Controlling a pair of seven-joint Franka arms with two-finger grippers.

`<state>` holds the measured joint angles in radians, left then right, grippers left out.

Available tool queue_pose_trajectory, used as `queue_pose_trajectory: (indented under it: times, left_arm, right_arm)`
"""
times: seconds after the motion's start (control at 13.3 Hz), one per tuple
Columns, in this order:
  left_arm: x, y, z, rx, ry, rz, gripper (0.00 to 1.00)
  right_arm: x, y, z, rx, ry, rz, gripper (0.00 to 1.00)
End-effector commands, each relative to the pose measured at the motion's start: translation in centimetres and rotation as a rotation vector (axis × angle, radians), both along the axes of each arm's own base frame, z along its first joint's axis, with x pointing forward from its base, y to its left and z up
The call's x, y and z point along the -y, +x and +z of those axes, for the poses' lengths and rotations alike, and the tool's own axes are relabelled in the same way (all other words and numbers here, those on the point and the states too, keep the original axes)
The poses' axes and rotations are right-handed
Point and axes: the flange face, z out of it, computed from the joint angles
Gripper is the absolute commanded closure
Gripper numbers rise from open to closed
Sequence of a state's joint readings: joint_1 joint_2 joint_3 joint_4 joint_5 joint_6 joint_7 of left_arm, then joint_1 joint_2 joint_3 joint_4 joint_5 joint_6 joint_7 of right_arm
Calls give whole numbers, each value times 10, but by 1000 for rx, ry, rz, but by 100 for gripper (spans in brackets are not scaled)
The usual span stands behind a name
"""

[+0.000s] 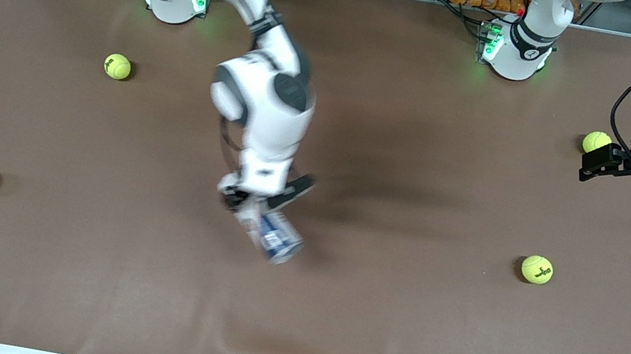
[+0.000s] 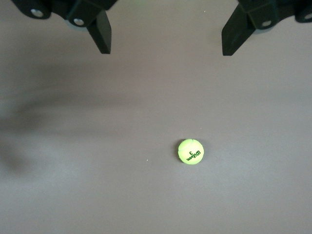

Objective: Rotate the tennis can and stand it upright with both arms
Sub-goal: 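Lift the can with the right gripper and lay it down mid-table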

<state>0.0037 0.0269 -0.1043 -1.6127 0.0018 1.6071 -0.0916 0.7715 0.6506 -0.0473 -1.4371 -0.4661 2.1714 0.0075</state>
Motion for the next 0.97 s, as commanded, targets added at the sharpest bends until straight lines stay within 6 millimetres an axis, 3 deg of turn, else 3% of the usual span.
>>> queue_pose_trajectory:
  times: [0.0, 0.3, 0.45, 0.6, 0.67, 0.75, 0.9]
  left_arm:
    - [-4, 0, 3, 4, 5, -10, 0]
    - [-3, 2, 3, 8, 3, -5, 0]
    - [-2, 3, 1, 8, 1, 0, 0]
    - [-1, 7, -5, 2, -3, 0, 0]
    - [0, 8, -7, -4, -10, -1, 0]
    - [2, 8, -8, -6, -20, -2, 0]
    - [2, 8, -11, -15, -36, 3, 0]
  right_arm:
    - [-54, -41, -33, 69, -57, 210, 28]
    - [-107, -90, -105, 90, -79, 577, 28]
    - [-112, -101, -136, 109, -131, 667, 28]
    - [-118, -107, -149, 124, -90, 722, 21]
    - [-116, -103, -151, 127, -62, 714, 7]
    - [-113, -99, -150, 126, -49, 693, 0]
    - [-117, -97, -136, 132, -8, 650, 0]
